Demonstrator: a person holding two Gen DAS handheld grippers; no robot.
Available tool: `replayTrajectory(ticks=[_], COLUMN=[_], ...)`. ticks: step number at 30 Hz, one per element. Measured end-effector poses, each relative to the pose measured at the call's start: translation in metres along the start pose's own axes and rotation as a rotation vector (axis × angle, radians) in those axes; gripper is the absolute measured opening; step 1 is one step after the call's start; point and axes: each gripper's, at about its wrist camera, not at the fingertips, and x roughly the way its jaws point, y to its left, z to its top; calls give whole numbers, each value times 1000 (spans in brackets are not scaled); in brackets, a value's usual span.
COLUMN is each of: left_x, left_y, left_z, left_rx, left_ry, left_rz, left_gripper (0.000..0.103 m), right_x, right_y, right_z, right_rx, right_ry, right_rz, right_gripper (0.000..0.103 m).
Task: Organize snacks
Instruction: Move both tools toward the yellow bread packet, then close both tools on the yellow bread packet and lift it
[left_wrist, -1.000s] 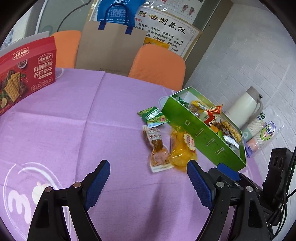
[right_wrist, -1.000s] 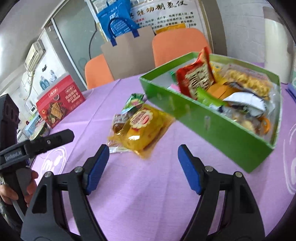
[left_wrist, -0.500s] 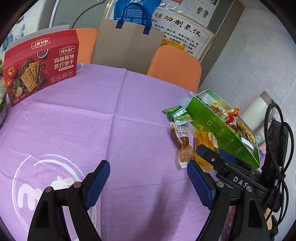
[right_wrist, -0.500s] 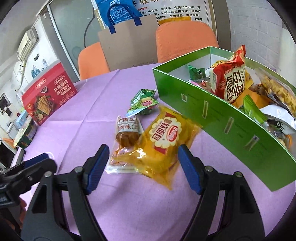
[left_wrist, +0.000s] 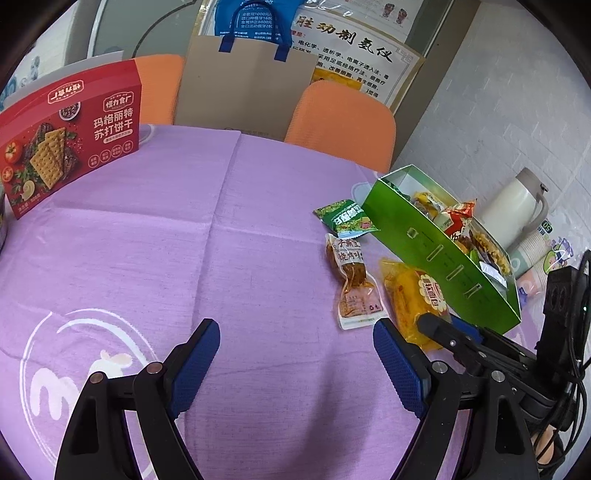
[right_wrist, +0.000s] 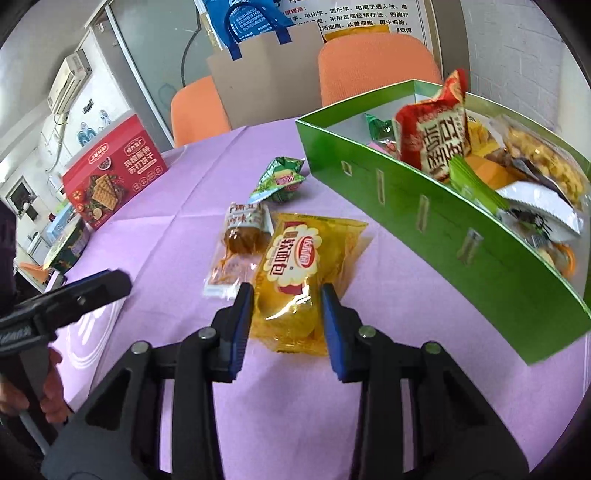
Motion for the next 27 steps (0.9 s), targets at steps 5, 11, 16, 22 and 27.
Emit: replayTrajectory(ticks=[5,11,16,22,27], left_x=[5,20,38,64,73], left_y=[-15,-38,-68,-78,-89], left_z=[-1,-7,-7,-2,-2], left_rx=[36,17,57,19,64], left_ry=[21,117,172,248,272], left_rz=[-30,-264,-362,-419,-410], left_gripper=[87,86,83,70,44], right_x=[-20,-34,-28,-24,-16], right_y=[-10,-16,-15,-8,-11], right_z=[-20,-28,-28,-29,-29], right_rx=[18,37,42,11,21], right_ry=[-3,-25,-12,-3,6], right_rz=[33,56,69,61,57], right_gripper=[40,57,58,58,58])
